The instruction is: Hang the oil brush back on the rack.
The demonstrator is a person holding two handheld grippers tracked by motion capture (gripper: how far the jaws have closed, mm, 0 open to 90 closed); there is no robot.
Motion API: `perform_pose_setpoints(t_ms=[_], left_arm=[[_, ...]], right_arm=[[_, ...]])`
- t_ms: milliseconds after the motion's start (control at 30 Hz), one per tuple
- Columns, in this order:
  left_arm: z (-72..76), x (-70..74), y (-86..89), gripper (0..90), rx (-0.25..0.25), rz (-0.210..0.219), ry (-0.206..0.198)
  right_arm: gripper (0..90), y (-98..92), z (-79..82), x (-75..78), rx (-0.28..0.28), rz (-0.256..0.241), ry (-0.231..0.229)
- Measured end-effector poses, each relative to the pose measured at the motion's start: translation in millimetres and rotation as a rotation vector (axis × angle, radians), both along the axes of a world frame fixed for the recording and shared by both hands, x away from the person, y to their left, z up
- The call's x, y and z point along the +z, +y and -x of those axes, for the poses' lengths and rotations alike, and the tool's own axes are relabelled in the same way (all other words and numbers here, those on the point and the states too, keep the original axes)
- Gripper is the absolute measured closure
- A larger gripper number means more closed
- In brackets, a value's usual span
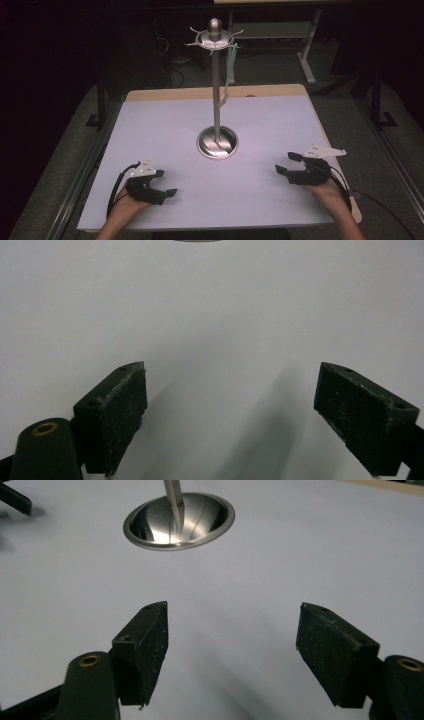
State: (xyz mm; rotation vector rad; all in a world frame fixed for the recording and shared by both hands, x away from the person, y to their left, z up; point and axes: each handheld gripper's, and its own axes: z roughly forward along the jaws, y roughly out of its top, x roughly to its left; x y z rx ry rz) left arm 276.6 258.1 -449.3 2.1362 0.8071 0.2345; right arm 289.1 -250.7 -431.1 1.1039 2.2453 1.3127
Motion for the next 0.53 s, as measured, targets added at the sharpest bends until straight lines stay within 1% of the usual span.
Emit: perform_pose_setpoints(t_ms=[67,100,167,233,267,333,400,433,533], left_arm=[[0.3,1.0,4.5,13.3,0.004,-0.005,-0.006],[0.6,1.6,6.3,13.3,0.014,0.003,-0.005],[1.3,2.6,10.5,13.4,0.022,0.01,-0.009],[2.4,2.9,14.1,13.4,0.028,0.006,-0.013],[2.6,2.8,15.8,13.4,0.025,0.0,-0.018],[3.6,2.6,17.1,13.4,0.029,-0.002,-0.013],[4.1,2.9,16.9,13.4,0.03,-0.001,-0.014],[3.6,3.4,16.9,13.4,0.021,-0.011,-0.015],[3.5,2.5,14.4,13.4,0.017,-0.013,-0.015]], right_arm=[[28.5,-3.0,3.7,-6.5,-0.008,0.001,0.004],[28.4,-4.1,5.5,-10.0,-0.016,0.007,0.013],[28.2,-5.3,8.6,-17.5,-0.018,0.032,0.029],[27.8,-5.0,9.4,-21.8,-0.01,0.044,0.051],[27.2,-3.9,8.8,-22.4,-0.005,0.049,0.057],[27.2,-1.9,7.5,-22.4,-0.001,0.06,0.045],[27.1,-1.4,7.8,-22.3,0.002,0.059,0.045],[27.0,-1.9,7.7,-22.5,0.004,0.062,0.042],[26.9,-3.4,8.4,-21.8,-0.001,0.055,0.044]])
